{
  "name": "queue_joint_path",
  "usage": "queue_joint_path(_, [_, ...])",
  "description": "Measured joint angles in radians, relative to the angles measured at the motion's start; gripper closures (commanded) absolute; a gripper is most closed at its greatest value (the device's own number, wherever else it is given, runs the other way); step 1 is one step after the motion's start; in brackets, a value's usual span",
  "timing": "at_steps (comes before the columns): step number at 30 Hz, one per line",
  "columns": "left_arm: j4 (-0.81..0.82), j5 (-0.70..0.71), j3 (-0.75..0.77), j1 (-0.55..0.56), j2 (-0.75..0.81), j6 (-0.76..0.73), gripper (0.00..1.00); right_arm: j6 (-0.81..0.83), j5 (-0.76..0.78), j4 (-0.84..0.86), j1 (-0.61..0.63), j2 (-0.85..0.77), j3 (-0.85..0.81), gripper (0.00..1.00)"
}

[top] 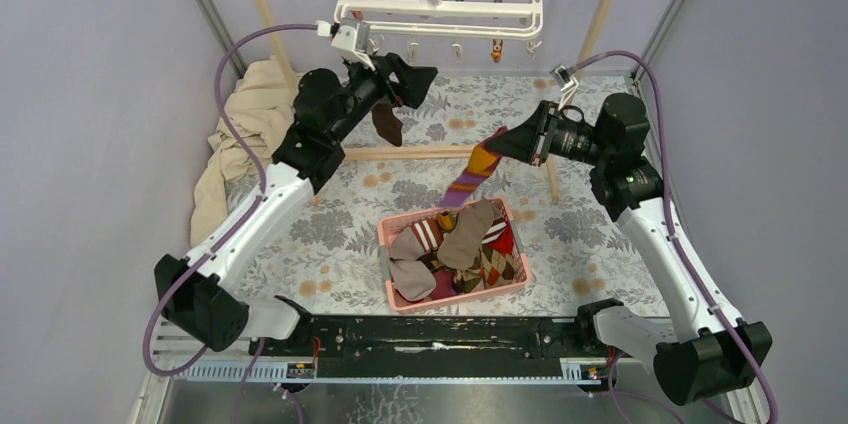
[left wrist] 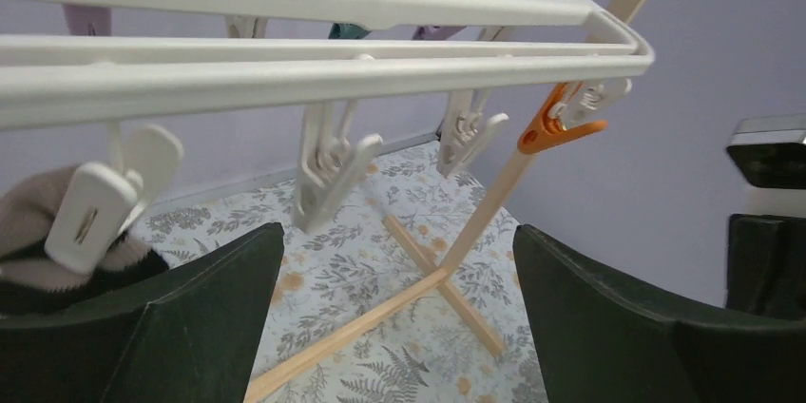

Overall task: Remove the socks clipped to the hanger
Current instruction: Place the sock in the bin.

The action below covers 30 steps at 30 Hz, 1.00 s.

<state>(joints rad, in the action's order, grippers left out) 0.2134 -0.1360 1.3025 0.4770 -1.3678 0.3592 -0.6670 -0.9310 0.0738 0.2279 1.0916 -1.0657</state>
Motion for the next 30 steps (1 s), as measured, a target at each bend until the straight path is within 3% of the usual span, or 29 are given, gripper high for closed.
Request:
queue_joint_path(13, [-0.182,-0.037,-0.116,0.022,0.311,0.037,0.01,0.096,0.078,-0.218,0.182,-0.019,-0.023,1.00])
queue_joint_path(24, [-0.343,-0.026,-0.256,0.026,0.560,0.108,0.01,0.133,0.208,-0.221,0.423,-0.029,0.087,1.00])
queue_joint_path(30, [-0.395,-0.023,-0.351,0.026,0.634,0.148,0.01,0.142,0.315,-0.161,0.563,0.047,0.188,1.00])
